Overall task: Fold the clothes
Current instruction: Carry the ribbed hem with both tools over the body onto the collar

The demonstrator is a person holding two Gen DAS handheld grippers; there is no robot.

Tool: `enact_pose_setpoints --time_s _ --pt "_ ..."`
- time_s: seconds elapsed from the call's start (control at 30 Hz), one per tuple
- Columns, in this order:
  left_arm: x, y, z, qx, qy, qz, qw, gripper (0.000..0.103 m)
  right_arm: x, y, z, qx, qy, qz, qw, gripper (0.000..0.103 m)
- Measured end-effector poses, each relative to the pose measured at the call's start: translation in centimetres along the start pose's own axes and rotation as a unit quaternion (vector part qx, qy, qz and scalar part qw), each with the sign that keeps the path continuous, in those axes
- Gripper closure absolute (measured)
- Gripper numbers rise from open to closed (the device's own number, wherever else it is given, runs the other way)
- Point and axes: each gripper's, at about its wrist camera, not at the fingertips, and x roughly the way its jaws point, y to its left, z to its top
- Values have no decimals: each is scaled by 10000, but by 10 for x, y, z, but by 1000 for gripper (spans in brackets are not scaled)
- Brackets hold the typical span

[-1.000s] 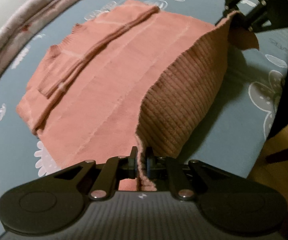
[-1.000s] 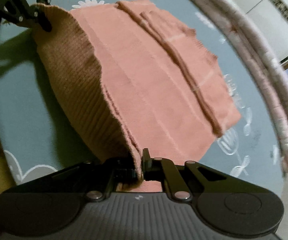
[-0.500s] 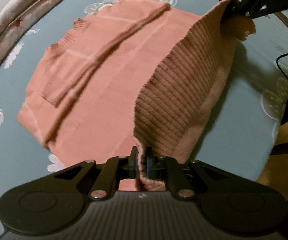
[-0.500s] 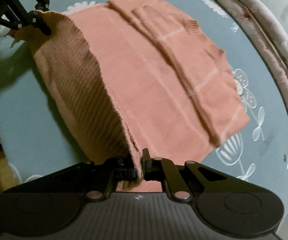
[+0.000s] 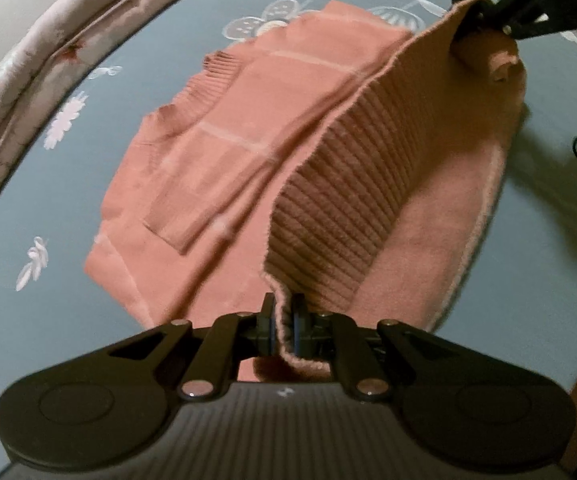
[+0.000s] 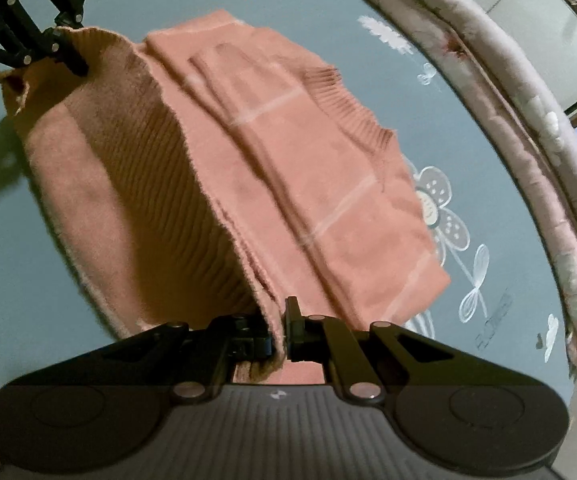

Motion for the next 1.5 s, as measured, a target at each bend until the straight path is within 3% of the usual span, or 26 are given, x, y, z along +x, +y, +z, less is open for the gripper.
enact_pose_setpoints --time_s 0.7,0.87,1.03,1.5 --pt "60 70 65 -107 -146 874 9960 96 55 -60 44 412 -384 -713 9959 95" --pt "73 96 83 -324 -244 1141 9926 96 65 -75 54 496 -446 -906 9937 95" --pt "92 115 92 -483 -161 1269 9906 96 80 -100 66 719 -470 -977 9915 95" --pt "125 139 91 -898 71 1363 9866 96 126 -114 87 691 -455 -1053 9910 95"
